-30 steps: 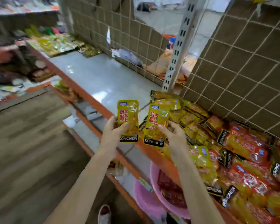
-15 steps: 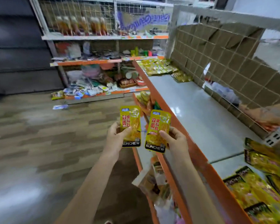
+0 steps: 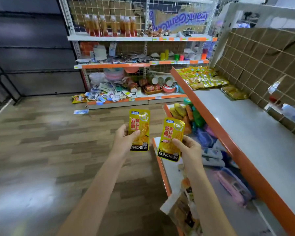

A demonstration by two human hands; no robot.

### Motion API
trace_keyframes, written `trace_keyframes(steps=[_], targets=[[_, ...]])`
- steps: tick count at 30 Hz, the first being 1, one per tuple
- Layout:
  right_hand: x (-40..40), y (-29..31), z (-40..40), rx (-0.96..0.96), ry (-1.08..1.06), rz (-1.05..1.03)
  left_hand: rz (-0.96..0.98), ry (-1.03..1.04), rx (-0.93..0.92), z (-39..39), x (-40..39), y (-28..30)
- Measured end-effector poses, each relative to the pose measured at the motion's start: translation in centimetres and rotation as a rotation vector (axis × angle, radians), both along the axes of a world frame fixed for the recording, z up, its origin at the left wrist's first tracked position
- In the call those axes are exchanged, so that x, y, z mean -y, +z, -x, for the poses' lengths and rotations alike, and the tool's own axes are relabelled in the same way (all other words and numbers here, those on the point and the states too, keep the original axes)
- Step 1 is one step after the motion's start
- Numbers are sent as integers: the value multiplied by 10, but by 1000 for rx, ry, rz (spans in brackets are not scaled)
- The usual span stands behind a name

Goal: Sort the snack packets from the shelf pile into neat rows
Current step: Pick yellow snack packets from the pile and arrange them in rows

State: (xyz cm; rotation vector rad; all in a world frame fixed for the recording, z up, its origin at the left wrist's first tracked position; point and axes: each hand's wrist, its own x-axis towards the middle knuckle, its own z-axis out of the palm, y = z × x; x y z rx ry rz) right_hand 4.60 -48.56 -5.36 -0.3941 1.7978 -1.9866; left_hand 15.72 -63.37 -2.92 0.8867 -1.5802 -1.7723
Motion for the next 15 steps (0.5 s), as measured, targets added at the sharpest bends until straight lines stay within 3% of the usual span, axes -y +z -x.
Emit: trace_keyframes(steps=[8,15], targets=[[47,-6,56,36,-88,6,-24,-56,12,55,53,-13],[105,-5,147,1,-111,10,-21,-96,56,147,110,-16]])
